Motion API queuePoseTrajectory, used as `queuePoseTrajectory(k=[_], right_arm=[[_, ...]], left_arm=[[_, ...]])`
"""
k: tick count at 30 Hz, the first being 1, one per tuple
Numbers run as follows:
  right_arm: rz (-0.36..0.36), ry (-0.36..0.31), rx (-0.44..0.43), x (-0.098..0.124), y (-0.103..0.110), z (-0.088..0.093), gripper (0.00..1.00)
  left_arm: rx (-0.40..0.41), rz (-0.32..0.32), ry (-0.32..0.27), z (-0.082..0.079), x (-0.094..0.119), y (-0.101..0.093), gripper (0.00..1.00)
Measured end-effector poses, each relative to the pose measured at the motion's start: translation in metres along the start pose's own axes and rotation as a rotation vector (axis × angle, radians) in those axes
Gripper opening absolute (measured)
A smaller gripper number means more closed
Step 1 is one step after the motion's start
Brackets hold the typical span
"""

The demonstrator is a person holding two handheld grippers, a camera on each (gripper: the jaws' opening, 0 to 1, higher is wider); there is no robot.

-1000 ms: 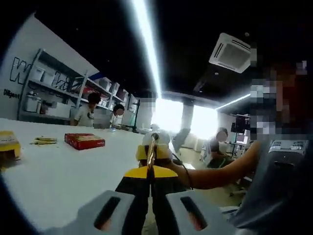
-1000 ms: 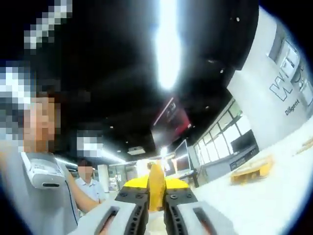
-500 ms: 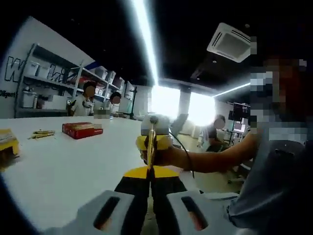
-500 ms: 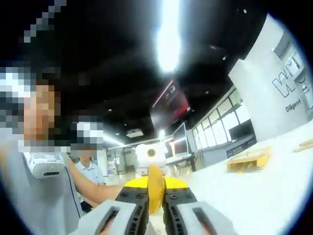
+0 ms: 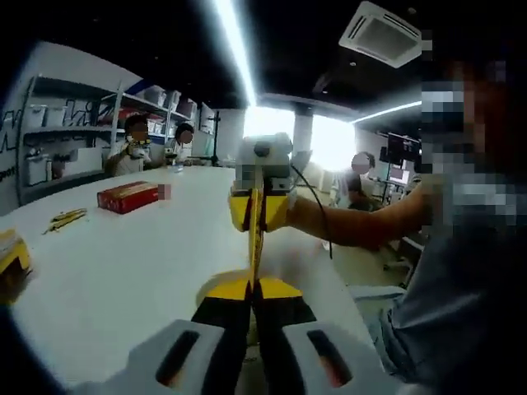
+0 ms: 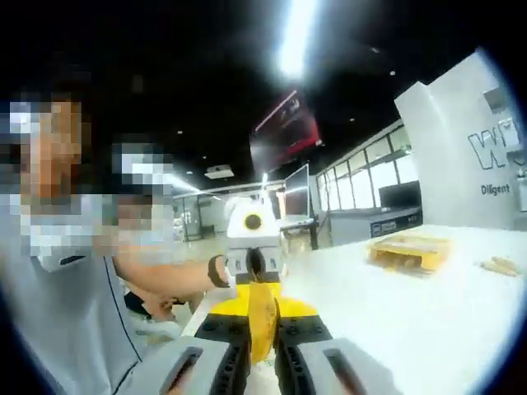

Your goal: Tear open the coffee pouch, take out the coffee, and pour the coffee from the pouch into the cup

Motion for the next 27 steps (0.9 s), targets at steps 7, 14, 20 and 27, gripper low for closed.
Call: queuePoseTrajectory(k=[7, 14, 20, 27], right_arm=[[-0.026, 0.057, 0.026, -0.002, -0.004, -0.01, 0.09], [-0.047, -0.022, 0.021, -0.01, -0.003, -0.013, 0.09], [-0.071, -0.14, 0.014, -0.014, -0.004, -0.021, 0.09], [-0.08, -0.182, 0.009, -0.028, -0.004, -0.029, 0.09]], left_arm=[[-0.03, 0.011, 0.012, -0.002, -0.001, 0.001, 0.05], [-0.067, 0.002, -0.013, 0.0, 0.0, 0.001, 0.04], [-0.056, 0.006, -0.059, -0.005, 0.003, 0.004, 0.04], [-0.063, 0.01, -0.054, -0.006, 0.0, 0.003, 0.04]])
Point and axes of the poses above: the point that each gripper's makers call its tool centre point, and the gripper's own axes: x roughly backward along the fingers, y roughly to its left, z roughly out of its underside, the point moved 7 cm from there along x, roughly backward along the fingers, and after that the axes turned 9 degrees about y, right-handed, at the moved point
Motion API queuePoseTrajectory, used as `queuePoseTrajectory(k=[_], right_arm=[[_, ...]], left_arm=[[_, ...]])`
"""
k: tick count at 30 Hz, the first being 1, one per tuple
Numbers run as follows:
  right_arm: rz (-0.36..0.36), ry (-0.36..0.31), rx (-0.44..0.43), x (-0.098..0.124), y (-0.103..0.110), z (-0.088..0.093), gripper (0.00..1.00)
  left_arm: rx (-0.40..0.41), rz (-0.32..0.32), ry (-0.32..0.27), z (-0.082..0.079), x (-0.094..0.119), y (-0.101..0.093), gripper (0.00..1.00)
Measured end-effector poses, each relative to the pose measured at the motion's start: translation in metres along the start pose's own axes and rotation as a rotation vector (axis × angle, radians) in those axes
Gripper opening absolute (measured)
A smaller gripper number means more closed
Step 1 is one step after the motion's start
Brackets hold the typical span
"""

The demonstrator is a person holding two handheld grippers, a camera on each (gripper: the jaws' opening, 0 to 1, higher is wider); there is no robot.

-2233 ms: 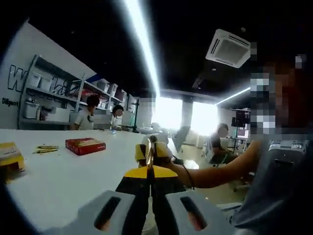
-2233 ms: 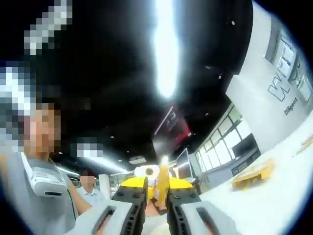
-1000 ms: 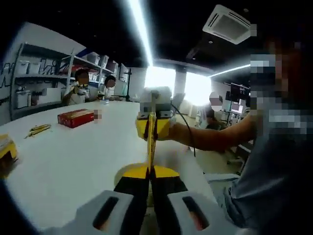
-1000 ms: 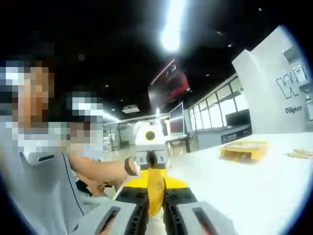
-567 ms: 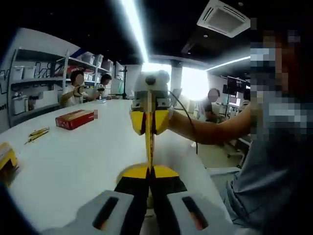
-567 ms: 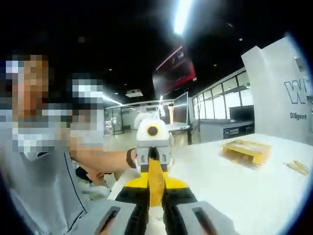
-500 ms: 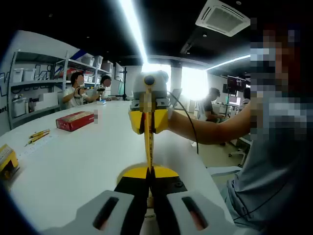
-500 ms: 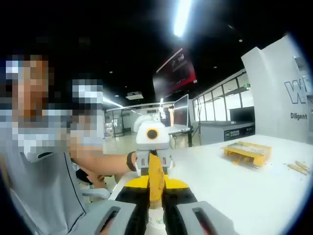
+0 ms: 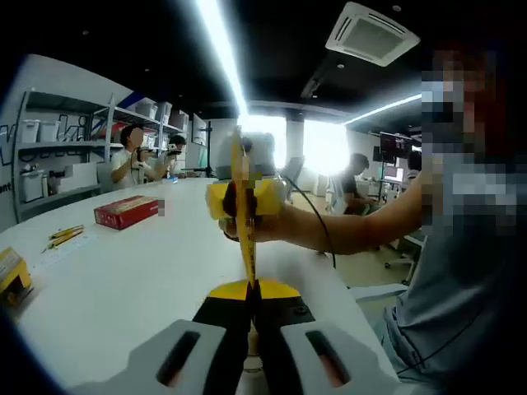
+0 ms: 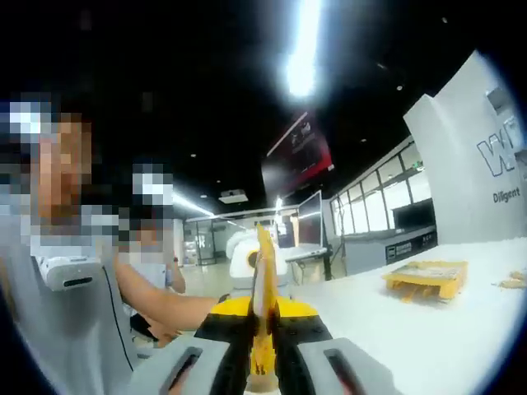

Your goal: Tear open the coffee pouch, take out the coffee, and pour the coffee from the pouch into the cup

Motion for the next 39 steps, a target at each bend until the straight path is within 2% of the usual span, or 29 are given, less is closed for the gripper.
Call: queuePoseTrajectory(k=[2, 5, 9, 12, 15, 17, 21, 23, 27, 31, 35, 39], right_arm=[[-0.008, -0.001, 0.001, -0.005, 0.0, -0.001, 0.09], [-0.024, 0.033, 0.02, -0.01, 0.0, 0.0, 0.09], [-0.06, 0.025, 0.066, -0.011, 0.0, -0.002, 0.09], [-0.066, -0.014, 0.09, -0.011, -0.002, -0.003, 0.1], [-0.057, -0.058, 0.111, -0.007, -0.001, 0.003, 0.11], [-0.051, -0.086, 0.114, -0.002, -0.001, 0.006, 0.12], [-0.036, -0.179, 0.117, 0.013, 0.0, -0.001, 0.16], [0.0, -0.205, 0.129, 0.022, -0.003, -0.004, 0.12], [-0.014, -0.212, 0.12, 0.023, -0.002, -0.003, 0.1], [-0.009, -0.198, 0.148, 0.02, 0.001, -0.001, 0.1], [-0.029, -0.214, 0.178, 0.019, 0.005, -0.002, 0.1], [-0.016, -0.189, 0.196, 0.014, 0.005, 0.0, 0.11]], left_arm=[[-0.003, 0.004, -0.002, 0.001, -0.001, 0.0, 0.04], [-0.021, -0.008, -0.002, 0.005, -0.003, -0.002, 0.04], [-0.061, -0.048, -0.05, 0.006, 0.001, -0.002, 0.04], [-0.079, -0.075, -0.082, 0.005, 0.001, -0.004, 0.04], [-0.097, -0.095, -0.074, 0.006, 0.001, -0.006, 0.04], [-0.088, -0.086, -0.069, 0.007, 0.001, -0.006, 0.04], [-0.07, -0.095, -0.069, 0.01, 0.002, -0.001, 0.04], [-0.068, -0.094, -0.07, 0.01, 0.003, 0.0, 0.04], [-0.065, -0.095, -0.074, 0.009, 0.002, -0.001, 0.04], [-0.067, -0.092, -0.072, 0.009, 0.001, -0.002, 0.04], [-0.082, -0.11, -0.081, 0.009, 0.002, -0.003, 0.04], [-0.08, -0.111, -0.077, 0.008, 0.001, -0.003, 0.04]])
Point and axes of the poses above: the point that each gripper's makers call its tool centre point, and the gripper's own axes: x roughly backward along the fingers, y roughly to its left, z roughly out of its underside, the point moved 7 cm from there along x, roughly backward along the fingers, and after that the axes turned 9 degrees about y, right-handed, at the moved point
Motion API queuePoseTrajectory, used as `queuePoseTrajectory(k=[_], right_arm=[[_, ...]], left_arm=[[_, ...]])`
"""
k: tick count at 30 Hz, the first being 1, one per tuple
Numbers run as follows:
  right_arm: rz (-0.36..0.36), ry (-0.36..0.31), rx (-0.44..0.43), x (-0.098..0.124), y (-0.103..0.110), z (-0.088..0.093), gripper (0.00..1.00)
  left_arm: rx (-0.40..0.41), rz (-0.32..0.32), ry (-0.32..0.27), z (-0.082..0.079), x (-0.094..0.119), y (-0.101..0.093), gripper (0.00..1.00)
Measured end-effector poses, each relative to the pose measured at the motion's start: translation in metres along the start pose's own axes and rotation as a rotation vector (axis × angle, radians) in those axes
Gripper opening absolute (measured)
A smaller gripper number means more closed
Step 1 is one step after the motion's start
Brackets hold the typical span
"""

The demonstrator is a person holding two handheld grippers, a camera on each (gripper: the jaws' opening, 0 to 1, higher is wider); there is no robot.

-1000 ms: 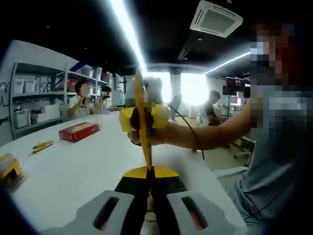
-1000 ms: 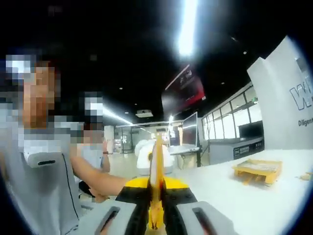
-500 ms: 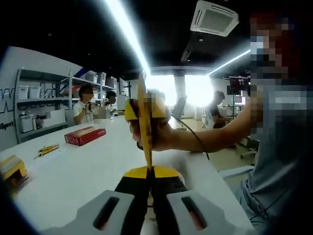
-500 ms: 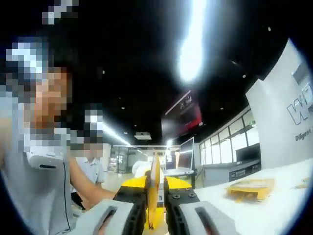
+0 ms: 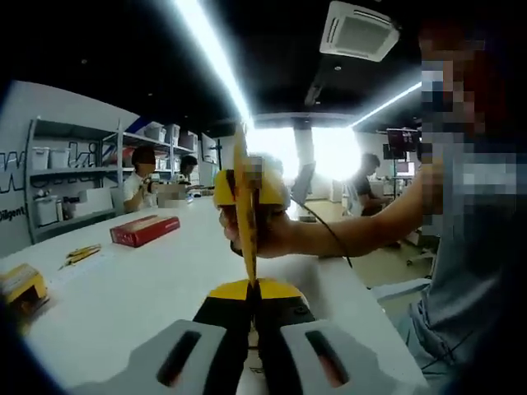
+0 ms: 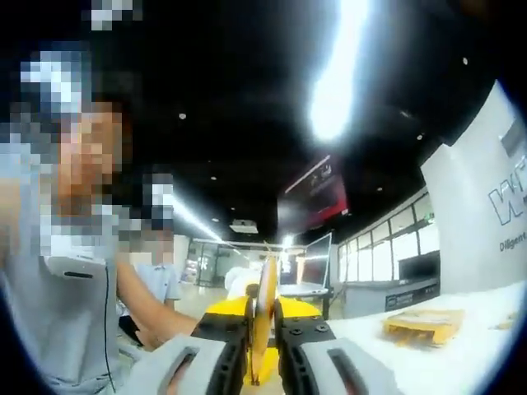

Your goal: Tear open the coffee pouch, take out the coffee, and pour the coffee from the pouch into the cup

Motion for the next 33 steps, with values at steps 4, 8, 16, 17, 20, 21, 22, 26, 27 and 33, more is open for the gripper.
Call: queuePoseTrajectory(k=[4, 8, 16, 17, 20, 21, 22, 26, 27, 33], right_arm=[[0.001, 0.009, -0.011, 0.001, -0.003, -0.002, 0.09], [0.019, -0.006, -0.045, 0.004, -0.006, -0.002, 0.09], [0.006, -0.032, -0.082, 0.002, -0.007, 0.001, 0.09], [-0.001, -0.034, -0.086, 0.001, -0.007, 0.001, 0.09], [-0.007, -0.032, -0.091, 0.001, -0.007, 0.003, 0.09], [-0.008, -0.029, -0.089, 0.0, -0.007, 0.003, 0.09], [-0.006, -0.03, -0.088, 0.001, -0.008, 0.004, 0.09], [-0.005, -0.033, -0.087, 0.002, -0.01, 0.004, 0.09], [-0.006, -0.031, -0.087, 0.002, -0.009, 0.004, 0.09], [-0.012, -0.019, -0.091, 0.001, -0.007, 0.007, 0.09]], left_arm=[[-0.011, -0.018, 0.0, -0.001, 0.001, 0.003, 0.04], [-0.022, -0.032, -0.021, -0.002, -0.002, 0.003, 0.05], [-0.03, -0.025, -0.043, -0.006, 0.002, 0.002, 0.06], [-0.012, -0.012, -0.036, -0.005, 0.003, 0.001, 0.06], [-0.004, -0.008, -0.029, -0.004, 0.002, 0.001, 0.05], [0.006, -0.006, -0.025, -0.004, 0.002, 0.001, 0.05], [0.004, -0.007, -0.025, -0.004, 0.002, 0.001, 0.05], [-0.012, -0.012, -0.032, -0.004, 0.0, 0.002, 0.07], [-0.014, -0.012, -0.029, -0.004, 0.0, 0.001, 0.07], [0.016, -0.003, -0.018, -0.001, -0.001, 0.001, 0.05]])
Point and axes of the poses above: the point that each gripper's makers call its tool centre point, and the gripper's own axes: x roughly backward along the fingers, y roughly to its left, z roughly out of its underside, the point moved 7 cm from there along x, roughly backward along the fingers, and after that the axes turned 9 degrees about y, right-handed, at the moved point
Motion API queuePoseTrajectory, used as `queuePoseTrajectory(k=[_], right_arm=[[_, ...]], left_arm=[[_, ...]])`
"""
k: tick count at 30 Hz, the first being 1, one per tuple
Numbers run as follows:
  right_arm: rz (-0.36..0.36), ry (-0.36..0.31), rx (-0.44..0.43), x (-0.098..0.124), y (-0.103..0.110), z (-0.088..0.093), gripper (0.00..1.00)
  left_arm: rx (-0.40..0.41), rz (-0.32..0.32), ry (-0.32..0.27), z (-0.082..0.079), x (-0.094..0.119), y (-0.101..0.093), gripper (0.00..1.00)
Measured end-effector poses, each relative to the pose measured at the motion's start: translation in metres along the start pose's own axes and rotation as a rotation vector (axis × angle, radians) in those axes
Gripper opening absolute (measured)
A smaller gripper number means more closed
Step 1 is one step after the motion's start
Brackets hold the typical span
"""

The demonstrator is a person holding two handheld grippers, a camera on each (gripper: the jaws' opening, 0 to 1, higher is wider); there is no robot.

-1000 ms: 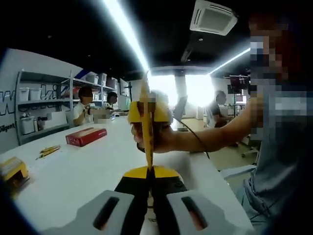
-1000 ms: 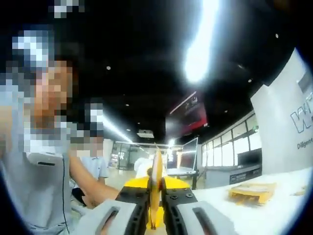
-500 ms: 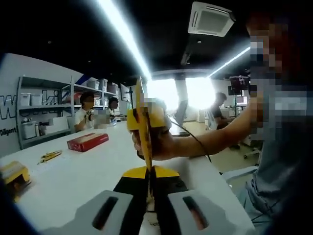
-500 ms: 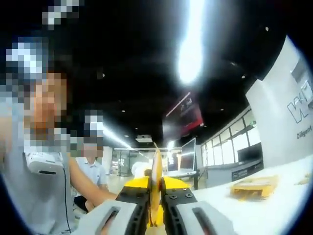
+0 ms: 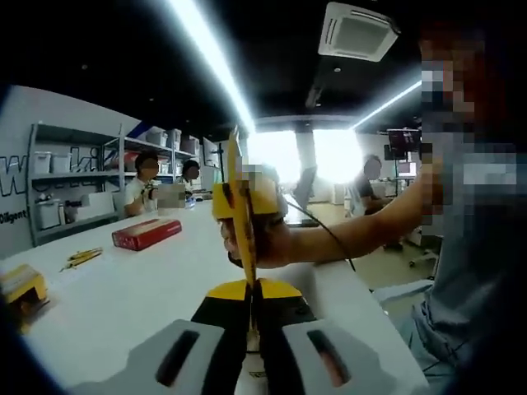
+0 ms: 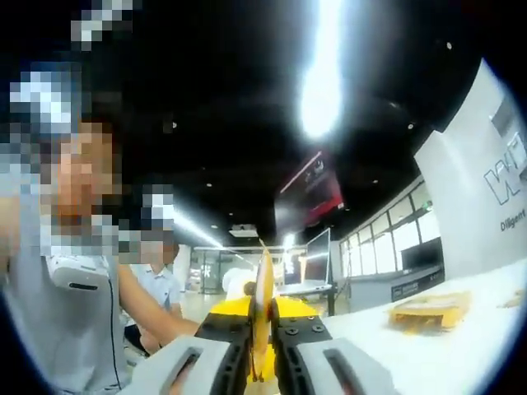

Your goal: Tear open the coffee pouch, take out the coffee, and pour the coffee from the pouch into the cup

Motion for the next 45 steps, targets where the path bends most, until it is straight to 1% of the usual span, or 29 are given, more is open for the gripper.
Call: queuePoseTrajectory(k=[1, 3, 4, 5, 8, 9, 11, 13, 15, 21, 23, 26, 38, 40, 41, 45], right_arm=[[0.001, -0.003, 0.003, 0.0, 0.0001, 0.0, 0.09], [0.002, -0.004, 0.006, 0.0001, 0.0005, -0.0002, 0.09], [0.003, -0.005, 0.006, 0.0003, 0.0007, -0.0002, 0.09], [-0.001, -0.004, 0.005, 0.0006, 0.0006, 0.0001, 0.09], [-0.005, -0.008, 0.004, -0.0002, 0.0019, 0.0003, 0.09], [-0.002, -0.01, 0.006, 0.0005, 0.0013, -0.0001, 0.09], [0.001, -0.013, 0.006, 0.0021, 0.0003, -0.0008, 0.09], [0.002, -0.014, 0.006, 0.0023, 0.0003, -0.0009, 0.09], [-0.002, -0.009, 0.008, 0.0009, 0.0016, -0.0002, 0.09], [0.001, -0.012, 0.006, -0.0003, 0.004, 0.0003, 0.09], [-0.001, -0.01, 0.004, -0.0007, 0.0042, 0.0008, 0.09], [-0.004, -0.004, 0.002, -0.0023, 0.0045, 0.0018, 0.09], [-0.004, -0.004, -0.001, 0.0003, 0.0003, 0.0008, 0.09], [-0.003, -0.002, -0.001, -0.0002, 0.0004, 0.0009, 0.09], [-0.006, 0.003, -0.002, -0.0011, 0.0013, 0.0016, 0.09], [-0.003, 0.005, -0.002, -0.0014, 0.0008, 0.0022, 0.09]], left_arm=[[-0.018, -0.005, -0.007, 0.0003, -0.0002, -0.0005, 0.05], [-0.026, -0.014, -0.007, 0.0004, -0.0006, -0.0014, 0.05], [-0.018, -0.011, -0.009, 0.0002, -0.0004, -0.0016, 0.05], [0.007, 0.003, -0.002, 0.0005, 0.0004, -0.0027, 0.05], [-0.02, 0.0, -0.012, 0.0009, -0.0002, -0.0026, 0.05], [-0.035, -0.012, -0.017, 0.0007, -0.0007, -0.002, 0.06], [-0.029, -0.011, -0.024, -0.0003, -0.0007, -0.0023, 0.08], [-0.021, -0.008, -0.031, -0.0012, 0.0005, -0.002, 0.07], [-0.006, -0.004, -0.022, -0.0008, 0.0015, -0.0014, 0.06], [-0.024, -0.006, -0.037, -0.0011, 0.0002, -0.0011, 0.08], [-0.002, 0.004, -0.034, -0.0009, 0.001, -0.0018, 0.07], [0.001, 0.006, -0.027, -0.0003, 0.0014, -0.0013, 0.05], [-0.008, 0.008, -0.045, -0.0017, 0.0012, -0.0008, 0.08], [-0.007, 0.005, -0.044, -0.0017, 0.0015, -0.0006, 0.06], [0.009, 0.014, -0.038, -0.0016, 0.0023, -0.0007, 0.05], [0.0, 0.005, -0.034, -0.0009, 0.0026, -0.0014, 0.05]])
Point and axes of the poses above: the point that each gripper's makers call its tool centre point, and the gripper's own axes: x roughly backward along the fingers, y roughly to its left, z roughly out of its underside, the point moved 7 cm from there along x, roughly backward along the fingers, and after that the axes turned 9 degrees about y, right-handed, at the moved point
